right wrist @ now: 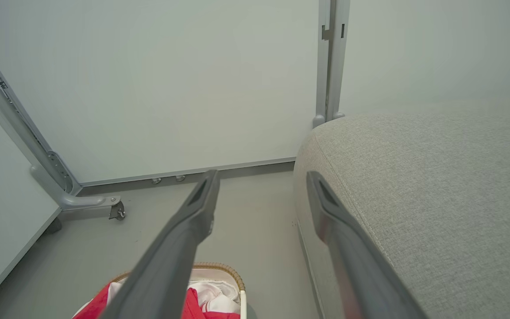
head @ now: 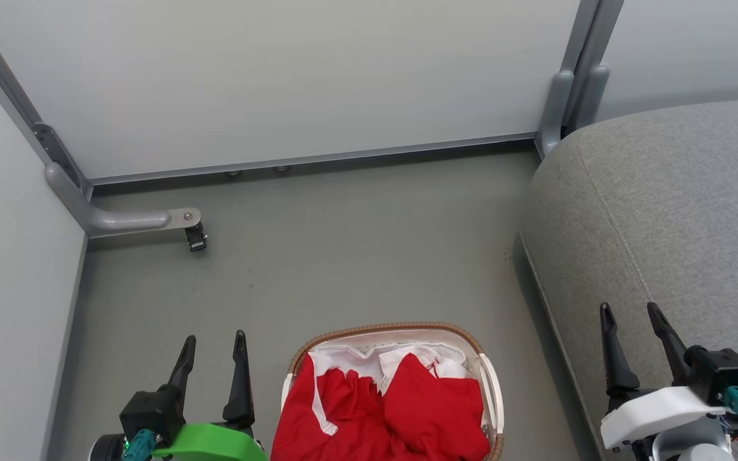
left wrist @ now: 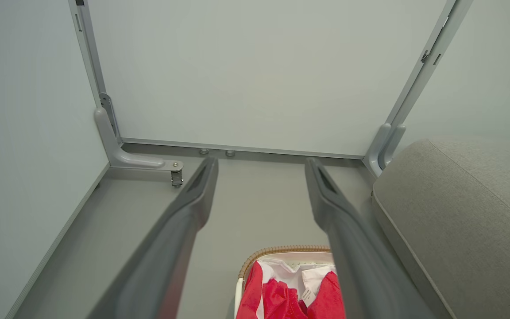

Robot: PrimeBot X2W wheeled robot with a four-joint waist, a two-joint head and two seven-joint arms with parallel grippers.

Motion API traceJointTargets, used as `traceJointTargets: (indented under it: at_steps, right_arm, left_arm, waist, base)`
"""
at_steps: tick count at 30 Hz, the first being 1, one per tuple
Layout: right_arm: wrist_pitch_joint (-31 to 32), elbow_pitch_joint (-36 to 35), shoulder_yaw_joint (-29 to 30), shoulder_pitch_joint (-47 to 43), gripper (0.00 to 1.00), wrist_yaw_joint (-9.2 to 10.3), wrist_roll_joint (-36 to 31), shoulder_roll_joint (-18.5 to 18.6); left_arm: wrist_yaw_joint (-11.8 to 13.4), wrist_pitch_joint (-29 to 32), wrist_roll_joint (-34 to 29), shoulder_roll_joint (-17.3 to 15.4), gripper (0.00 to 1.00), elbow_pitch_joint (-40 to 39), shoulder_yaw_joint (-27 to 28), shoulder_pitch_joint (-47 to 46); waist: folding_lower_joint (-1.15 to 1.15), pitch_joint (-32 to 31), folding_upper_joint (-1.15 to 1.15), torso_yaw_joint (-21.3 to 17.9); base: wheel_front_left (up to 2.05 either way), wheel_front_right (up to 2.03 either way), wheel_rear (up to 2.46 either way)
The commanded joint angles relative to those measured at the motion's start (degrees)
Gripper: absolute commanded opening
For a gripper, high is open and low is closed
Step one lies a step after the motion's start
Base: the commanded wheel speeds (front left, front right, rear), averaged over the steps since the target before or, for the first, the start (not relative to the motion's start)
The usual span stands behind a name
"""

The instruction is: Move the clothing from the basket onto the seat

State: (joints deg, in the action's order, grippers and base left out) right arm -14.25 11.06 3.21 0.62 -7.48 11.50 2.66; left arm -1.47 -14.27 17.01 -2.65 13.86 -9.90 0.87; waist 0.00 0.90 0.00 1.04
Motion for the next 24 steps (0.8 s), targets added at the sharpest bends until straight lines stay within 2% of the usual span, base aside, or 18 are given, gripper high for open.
traceJointTargets:
  at_steps: [1,6,24]
  right_arm:
    - [-0.6,0.1,0.1,-0.6,1.00,-0.02,-1.2,0.4]
    - [-1.1,0.2,0.0,-0.6,1.00,-0.01,-3.0,0.4]
    - [-1.0,0.4,0.2,-0.4,1.00,-0.01,-2.3,0.4]
  left_arm:
    - [0.2,-0.7,-1.2,-0.4,1.00,0.2,-0.2,0.8]
    - [0.3,-1.1,-2.8,-0.4,1.00,0.6,-0.6,0.8]
    - [0.1,-1.0,-2.0,-0.4,1.00,1.1,-0.4,0.4]
  waist:
    - [0.00,0.0,0.00,0.0]
    - [0.00,0.1,0.00,0.1]
    - [0.00,0.1,0.00,0.0]
  base:
    - [0.00,0.00,0.00]
    - [0.00,0.00,0.00]
    - [0.00,0.00,0.00]
